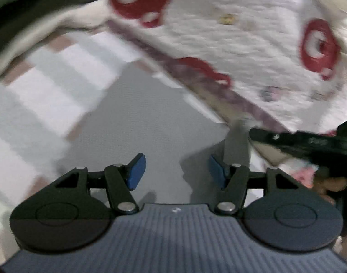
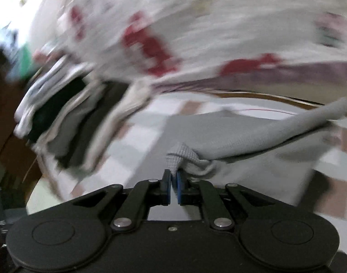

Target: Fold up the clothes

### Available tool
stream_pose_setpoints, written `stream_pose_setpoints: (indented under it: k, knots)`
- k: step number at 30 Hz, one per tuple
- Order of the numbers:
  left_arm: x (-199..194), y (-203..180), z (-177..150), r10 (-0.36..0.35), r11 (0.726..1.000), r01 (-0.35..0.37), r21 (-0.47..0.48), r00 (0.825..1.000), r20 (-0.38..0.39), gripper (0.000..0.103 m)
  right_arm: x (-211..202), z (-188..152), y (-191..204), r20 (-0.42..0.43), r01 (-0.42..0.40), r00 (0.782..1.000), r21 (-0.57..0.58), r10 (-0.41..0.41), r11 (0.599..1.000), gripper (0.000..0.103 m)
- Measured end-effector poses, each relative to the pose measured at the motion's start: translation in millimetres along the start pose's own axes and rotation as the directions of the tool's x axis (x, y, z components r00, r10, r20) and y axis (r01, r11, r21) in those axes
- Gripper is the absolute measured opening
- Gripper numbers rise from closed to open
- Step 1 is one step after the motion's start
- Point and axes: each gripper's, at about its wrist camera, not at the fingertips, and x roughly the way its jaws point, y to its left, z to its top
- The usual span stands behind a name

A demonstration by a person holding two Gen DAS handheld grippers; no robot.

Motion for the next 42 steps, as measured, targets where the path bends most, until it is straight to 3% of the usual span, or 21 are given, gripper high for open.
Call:
stream_pose_setpoints:
  k: [2, 5, 8, 12, 16, 18, 20, 22, 24, 27, 29, 31, 33, 34, 36, 38, 40, 42]
  knots:
    - [6, 21, 5, 0.030, 0.999, -0.029, -0.034, 1.000, 0.008, 0.058, 40, -3, 31, -0.063, -0.064, 0.996, -0.066, 0.060, 0.996, 0.002]
    - [18, 31, 8, 0.025, 0.998, -0.025, -0.062, 1.000, 0.012, 0.058, 96, -23, 55, -0.161, -0.050, 0.987, -0.146, 0.026, 0.988, 0.002]
    - [27, 27, 6, -0.024, 0.998, 0.023, -0.056, 1.000, -0.002, 0.059, 112, -42, 38, -0.207, -0.052, 0.978, -0.140, 0.022, 0.989, 0.007]
    - [46, 5, -3, -0.038, 0.999, 0.039, 0.005, 0.998, -0.047, 0.060, 67, -37, 0, -0.187, -0.010, 0.982, -0.244, -0.037, 0.970, 0.010]
    - [67, -13, -15, -0.020, 0.998, 0.024, 0.055, 0.997, -0.077, 0.061, 10, -13, -56, -0.085, 0.144, 0.979, -0.355, -0.185, 0.924, 0.036]
    - [81, -19, -17, 0.006, 1.000, -0.006, 0.000, 0.993, -0.114, 0.073, -12, -9, -83, 0.001, 0.236, 0.967, -0.368, -0.253, 0.900, 0.042]
    - [99, -23, -17, -0.005, 0.996, -0.009, -0.093, 0.987, -0.159, 0.074, -30, -7, -118, 0.076, 0.321, 0.947, -0.256, -0.312, 0.912, 0.042]
    - [118, -28, -15, -0.054, 0.986, 0.024, -0.164, 0.982, -0.179, 0.075, -35, 1, -149, 0.039, 0.361, 0.932, -0.030, -0.360, 0.932, 0.042]
    - [133, -36, -13, -0.033, 0.987, 0.002, -0.163, 0.981, -0.190, 0.075, -35, 8, -171, -0.009, 0.295, 0.954, 0.177, -0.299, 0.939, 0.044]
    - [139, -50, -16, 0.053, 0.995, -0.063, -0.082, 0.991, -0.123, 0.075, -29, 14, -189, -0.015, 0.154, 0.987, 0.324, -0.157, 0.933, 0.043]
    - [135, -63, -24, 0.188, 0.982, -0.187, 0.026, 0.982, -0.034, 0.075, -18, 17, -187, -0.017, 0.171, 0.985, 0.299, -0.174, 0.939, 0.044]
    - [132, -76, -31, 0.303, 0.944, -0.308, 0.121, 0.951, 0.057, 0.076, -5, 18, -190, -0.027, 0.182, 0.983, 0.299, -0.183, 0.937, 0.044]
    - [131, -79, -35, 0.374, 0.899, -0.384, 0.208, 0.923, 0.088, 0.076, 2, 15, -196, -0.035, 0.177, 0.984, 0.321, -0.175, 0.931, 0.044]
    - [130, -78, -35, 0.381, 0.893, -0.391, 0.221, 0.920, 0.091, 0.076, 4, 14, -195, -0.043, 0.180, 0.983, 0.319, -0.176, 0.930, 0.044]
    - [129, -67, -29, 0.274, 0.952, -0.278, 0.126, 0.961, 0.045, 0.078, 9, 11, -190, -0.067, 0.190, 0.982, 0.294, -0.178, 0.937, 0.044]
    - [129, -57, -22, 0.163, 0.986, -0.164, 0.027, 0.987, 0.009, 0.078, 13, 8, -184, -0.086, 0.187, 0.982, 0.262, -0.170, 0.947, 0.044]
    - [135, -55, -16, 0.122, 0.992, -0.122, -0.019, 0.993, -0.006, 0.078, 16, 7, -182, -0.082, 0.157, 0.987, 0.253, -0.141, 0.955, 0.044]
    - [141, -60, -13, 0.148, 0.989, -0.148, 0.010, 0.989, 0.008, 0.080, 19, 6, -182, -0.065, 0.121, 0.992, 0.251, -0.108, 0.960, 0.044]
